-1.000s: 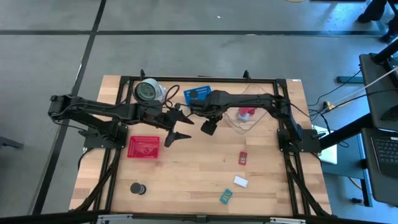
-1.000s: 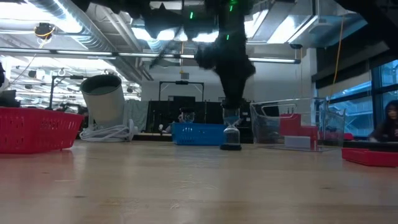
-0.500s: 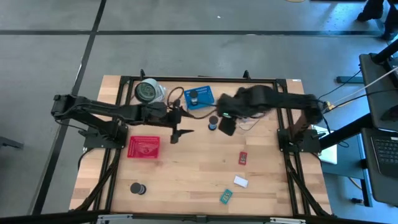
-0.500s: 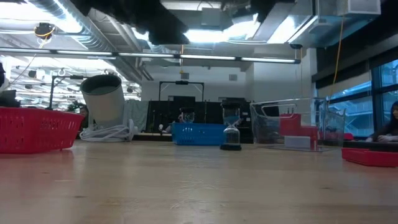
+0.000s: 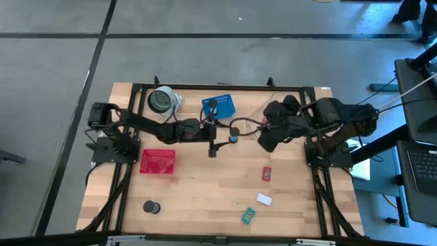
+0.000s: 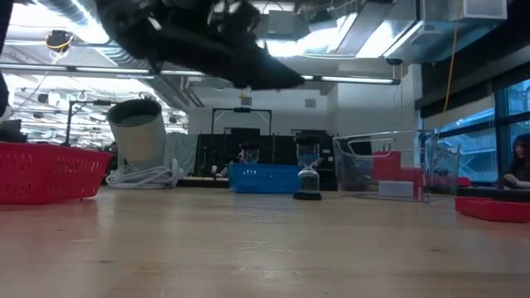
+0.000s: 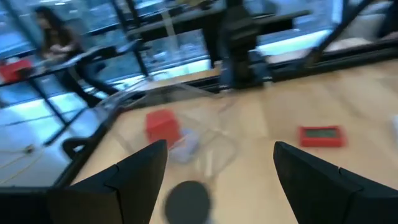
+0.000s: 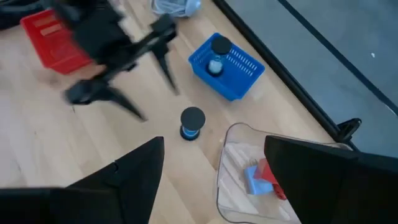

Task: Pick & Place Office items
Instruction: Put the bottom-right black hourglass into the blue basket

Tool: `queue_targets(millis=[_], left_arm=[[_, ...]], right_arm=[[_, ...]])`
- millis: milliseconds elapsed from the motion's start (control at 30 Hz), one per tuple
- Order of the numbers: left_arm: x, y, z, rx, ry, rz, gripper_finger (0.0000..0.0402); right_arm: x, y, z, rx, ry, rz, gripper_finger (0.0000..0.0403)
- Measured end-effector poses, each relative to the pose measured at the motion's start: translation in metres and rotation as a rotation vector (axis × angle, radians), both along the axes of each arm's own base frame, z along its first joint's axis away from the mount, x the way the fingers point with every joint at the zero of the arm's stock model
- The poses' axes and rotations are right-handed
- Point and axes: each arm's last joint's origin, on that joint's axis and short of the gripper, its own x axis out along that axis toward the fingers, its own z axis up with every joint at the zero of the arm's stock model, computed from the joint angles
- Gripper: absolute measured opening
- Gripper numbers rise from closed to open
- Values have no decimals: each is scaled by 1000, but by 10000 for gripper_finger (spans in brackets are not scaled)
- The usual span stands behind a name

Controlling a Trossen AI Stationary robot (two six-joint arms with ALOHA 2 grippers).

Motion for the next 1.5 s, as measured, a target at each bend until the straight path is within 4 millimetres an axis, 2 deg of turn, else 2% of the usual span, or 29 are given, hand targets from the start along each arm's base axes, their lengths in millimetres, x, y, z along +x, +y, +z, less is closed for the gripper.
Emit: queue_targets(millis=[300,467,633,867,1167,1500], left_arm=[[12,40,-37,-171,-48,118,306],[16,49,-49,-225,-112,84,311],[28,55,-62,-257,-92,95,311],[48,58,-66,-261,-80,88,311],[47,60,-70,-298,-27,116,311],[47,58,-68,-302,-49,102,311]], right_arm=[[3,1,-3,-33,38,53,281],[4,1,-3,-43,48,69,281],[4,1,-3,-43,49,71,281],[4,1,-3,-41,47,67,281],[4,1,-3,-43,49,70,281],[4,1,-3,-34,42,58,281]])
